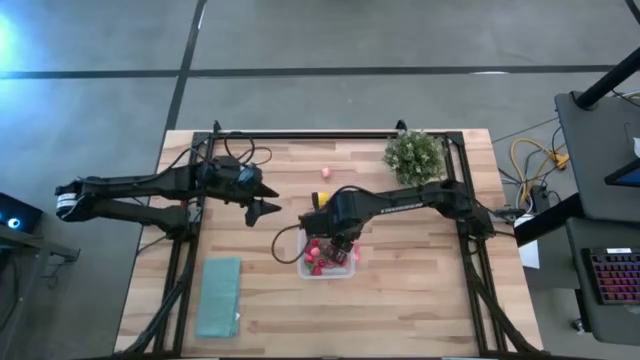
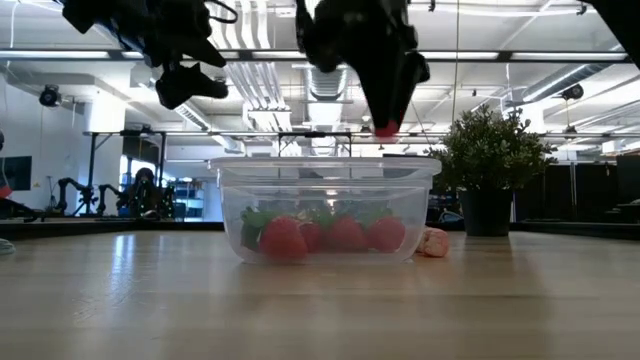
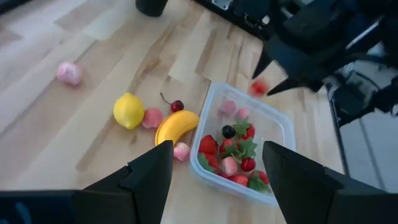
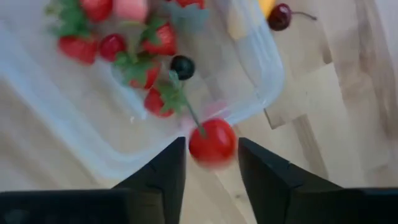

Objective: Pick and placing Produce into tupperware
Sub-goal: Put the red cherry into the transparent bin, then put the pink peach into the transparent bin

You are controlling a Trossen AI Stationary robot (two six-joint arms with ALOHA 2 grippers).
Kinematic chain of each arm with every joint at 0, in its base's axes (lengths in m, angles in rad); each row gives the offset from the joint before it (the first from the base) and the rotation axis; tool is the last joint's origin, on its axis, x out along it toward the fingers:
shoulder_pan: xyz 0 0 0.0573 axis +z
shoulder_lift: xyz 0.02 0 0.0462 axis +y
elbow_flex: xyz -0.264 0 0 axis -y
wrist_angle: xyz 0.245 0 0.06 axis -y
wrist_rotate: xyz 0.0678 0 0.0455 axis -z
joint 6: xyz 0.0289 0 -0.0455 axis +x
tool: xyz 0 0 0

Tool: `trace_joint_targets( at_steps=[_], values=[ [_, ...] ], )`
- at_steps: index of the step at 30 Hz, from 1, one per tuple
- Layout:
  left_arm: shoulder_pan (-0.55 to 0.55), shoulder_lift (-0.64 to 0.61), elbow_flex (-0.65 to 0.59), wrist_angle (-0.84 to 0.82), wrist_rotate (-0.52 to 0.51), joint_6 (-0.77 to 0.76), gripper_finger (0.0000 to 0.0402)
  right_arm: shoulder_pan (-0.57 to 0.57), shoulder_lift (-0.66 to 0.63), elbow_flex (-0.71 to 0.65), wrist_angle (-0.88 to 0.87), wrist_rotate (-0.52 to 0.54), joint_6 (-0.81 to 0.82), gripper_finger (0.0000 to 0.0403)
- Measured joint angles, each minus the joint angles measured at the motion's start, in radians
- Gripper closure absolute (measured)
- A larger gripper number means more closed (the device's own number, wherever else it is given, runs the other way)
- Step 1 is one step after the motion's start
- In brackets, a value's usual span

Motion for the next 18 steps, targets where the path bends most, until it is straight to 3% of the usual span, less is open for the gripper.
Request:
trace_joint_targets(
  at_steps=[5,10,18],
  values=[
    [0.0,-0.01,-0.004,-0.005,0.004,-0.01,0.0169,0.01,0.0,-0.029,0.095,0.018,0.087,0.021],
    [-0.001,-0.005,-0.004,-0.023,0.005,-0.012,0.0169,0.027,-0.005,0.008,0.143,0.1,0.119,0.0166],
    [-0.003,0.031,-0.006,-0.032,0.005,-0.01,0.0169,0.032,-0.092,0.082,0.066,0.185,0.117,0.0139]
  ],
)
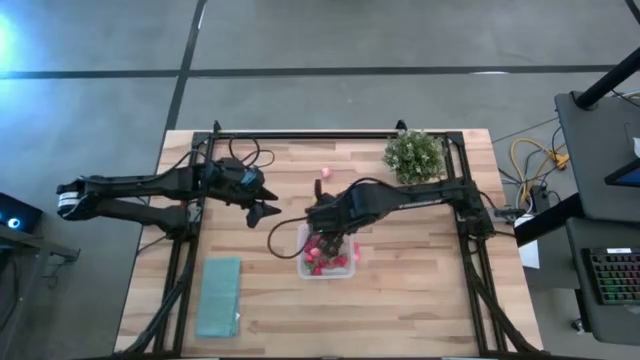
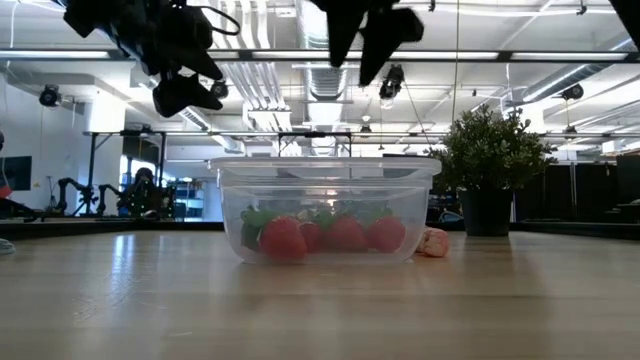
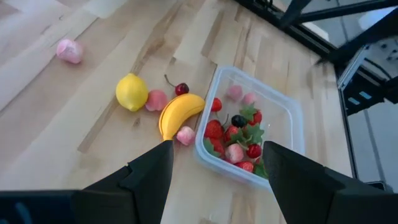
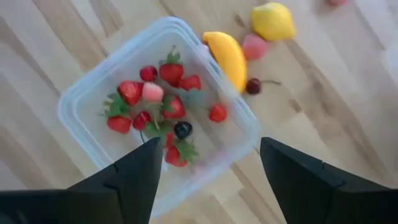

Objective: Pick and placing Produce into tupperware
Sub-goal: Put the pink peach into the transparent bin

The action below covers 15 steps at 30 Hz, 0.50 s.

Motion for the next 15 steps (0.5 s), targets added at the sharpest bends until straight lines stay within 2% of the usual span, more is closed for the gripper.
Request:
trace_joint_targets(
  at_steps=[6,11,15],
  values=[
    [0.0,0.063,-0.006,0.014,-0.001,0.05,0.0169,0.024,-0.133,-0.1,-0.15,0.011,0.003,0.0147],
    [0.001,0.114,-0.006,0.014,0.0,0.076,0.0169,0.094,-0.267,-0.284,-0.048,0.002,0.019,0.0154],
    [0.001,0.136,-0.006,0.015,0.002,0.085,0.0169,0.185,-0.351,-0.474,0.089,0.066,0.109,0.0157]
  ],
)
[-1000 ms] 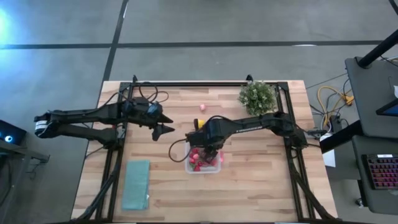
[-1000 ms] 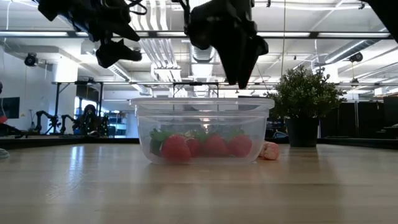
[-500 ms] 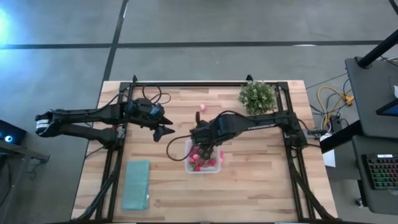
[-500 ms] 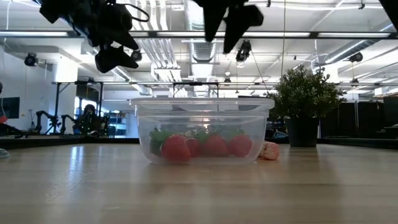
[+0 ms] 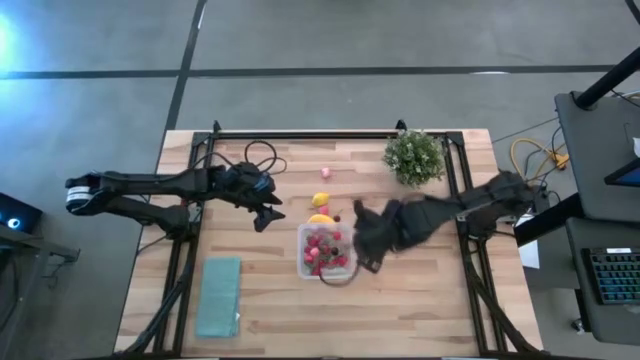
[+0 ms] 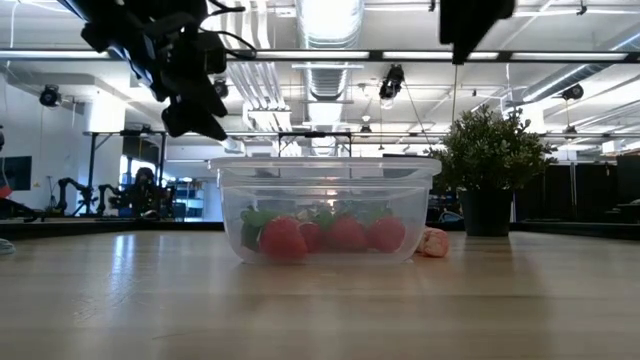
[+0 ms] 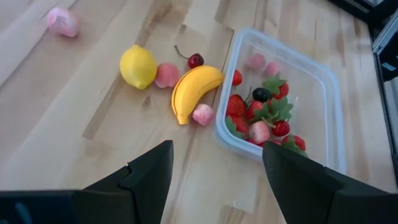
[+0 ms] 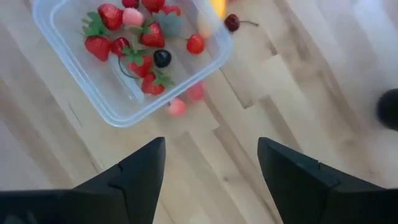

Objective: Pick and placing Produce into tupperware
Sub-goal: Put the pink peach into the transparent bin

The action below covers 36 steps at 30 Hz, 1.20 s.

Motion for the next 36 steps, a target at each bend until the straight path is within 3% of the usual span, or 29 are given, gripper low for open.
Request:
trace_joint_targets(
  at_steps=[6,11,14,20,24,31,36],
  values=[
    [0.0,0.001,0.0,0.001,0.001,0.004,0.0169,0.147,-0.02,-0.232,0.122,0.087,0.09,0.0157],
    [0.0,-0.011,0.0,0.006,0.001,0.004,0.0169,0.208,0.013,-0.351,0.213,0.15,0.294,0.0163],
    [0.0,-0.011,0.0,0.005,0.001,0.004,0.0169,0.232,0.013,-0.424,0.406,0.255,0.259,0.0166],
    [0.0,-0.01,0.0,0.003,0.001,0.004,0.0169,0.227,0.019,-0.591,0.686,0.219,0.211,0.0168],
    [0.0,-0.009,0.0,0.001,0.001,0.004,0.0169,0.214,0.017,-0.666,0.749,0.215,0.239,0.0167],
    [0.0,-0.009,0.0,0.003,0.001,0.004,0.0169,0.169,0.016,-0.746,0.989,0.196,0.074,0.0168],
    [0.0,-0.009,0.0,0.004,0.001,0.003,0.0169,0.122,0.02,-0.771,1.035,0.196,0.018,0.0166]
  ],
)
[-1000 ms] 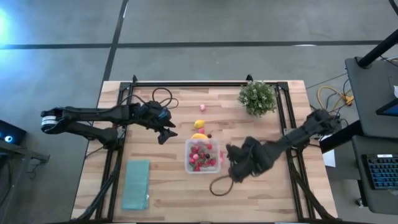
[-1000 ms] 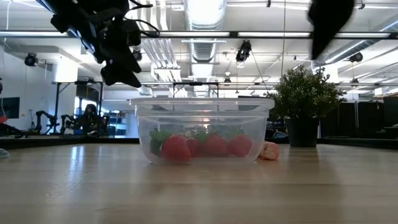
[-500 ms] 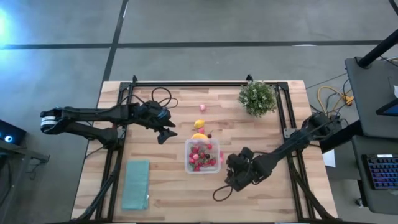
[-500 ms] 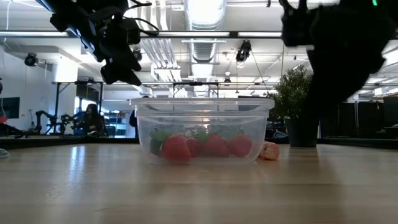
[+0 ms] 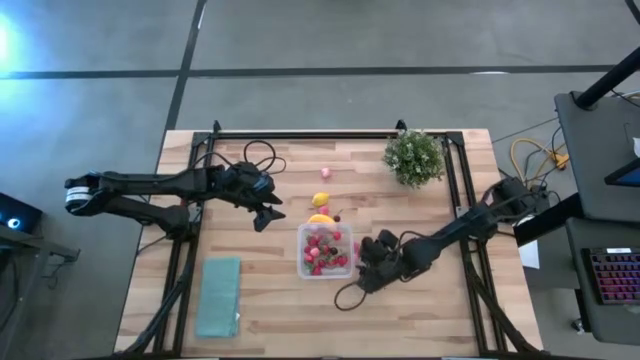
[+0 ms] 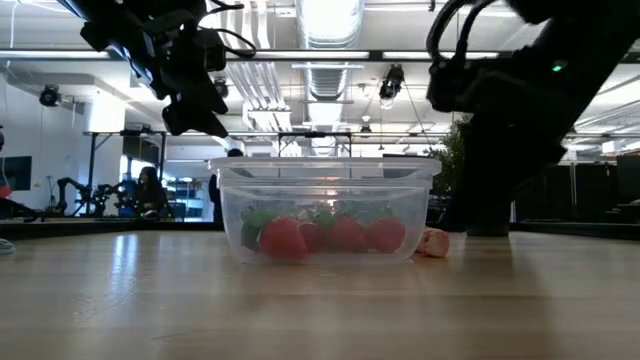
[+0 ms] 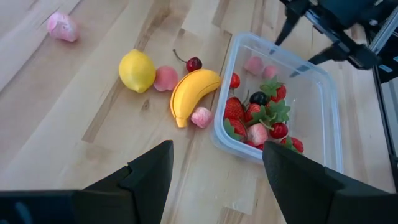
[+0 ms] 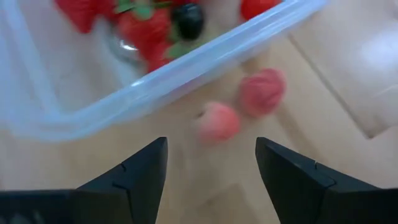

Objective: Pick and placing Produce into tupperware
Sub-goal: Put the pink peach into the transparent bin

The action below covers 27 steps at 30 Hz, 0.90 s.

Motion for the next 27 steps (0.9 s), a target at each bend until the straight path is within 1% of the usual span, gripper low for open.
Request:
trace_joint_targets(
  at_steps=[4,8,19,27],
  values=[
    [0.0,0.0,0.0,0.0,0.0,0.0,0.0169,-0.027,0.0,-0.025,0.017,-0.013,-0.017,0.0166],
    [0.0,0.0,0.0,0.0,0.0,0.0,0.0169,-0.051,0.0,-0.058,0.098,-0.11,-0.048,0.0166],
    [0.0,0.003,0.001,0.0,-0.012,0.001,0.0169,-0.074,0.001,-0.064,0.147,-0.08,-0.134,0.0168],
    [0.0,0.032,0.001,0.02,-0.013,0.0,0.0169,-0.09,0.001,-0.068,0.172,-0.112,-0.134,0.017]
  ],
)
